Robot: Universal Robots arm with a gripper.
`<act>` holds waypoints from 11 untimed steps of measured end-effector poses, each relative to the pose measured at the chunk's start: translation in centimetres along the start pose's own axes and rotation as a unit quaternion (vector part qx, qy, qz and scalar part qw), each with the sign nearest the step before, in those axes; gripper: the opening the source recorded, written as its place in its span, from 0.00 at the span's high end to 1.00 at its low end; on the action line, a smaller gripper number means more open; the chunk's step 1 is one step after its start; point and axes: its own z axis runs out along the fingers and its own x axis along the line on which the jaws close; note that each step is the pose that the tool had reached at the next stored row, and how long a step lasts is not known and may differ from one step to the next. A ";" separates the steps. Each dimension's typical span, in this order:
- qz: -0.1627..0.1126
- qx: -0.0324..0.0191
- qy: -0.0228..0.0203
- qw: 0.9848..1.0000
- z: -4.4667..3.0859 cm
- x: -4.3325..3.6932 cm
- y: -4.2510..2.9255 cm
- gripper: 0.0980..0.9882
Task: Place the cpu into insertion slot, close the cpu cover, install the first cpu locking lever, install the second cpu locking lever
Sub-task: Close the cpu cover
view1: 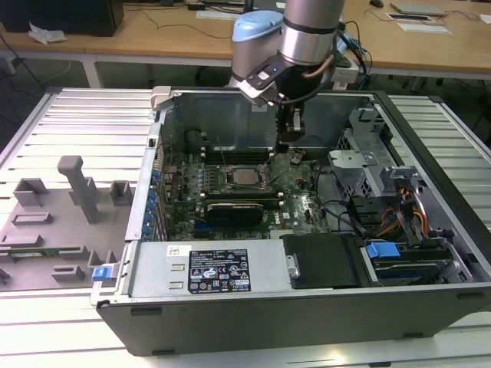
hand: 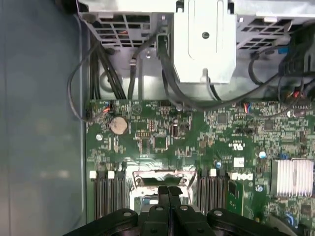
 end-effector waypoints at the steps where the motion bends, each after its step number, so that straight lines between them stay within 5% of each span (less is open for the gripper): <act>1: 0.000 0.004 0.000 1.000 -0.02 -0.01 0.35 0.99; 6: -0.001 0.029 0.000 1.000 -0.09 -0.01 2.33 0.99; 8: -0.003 0.028 0.000 1.000 0.08 -0.01 2.36 0.99; 11: -0.012 0.014 -0.001 1.000 0.34 0.00 2.37 0.99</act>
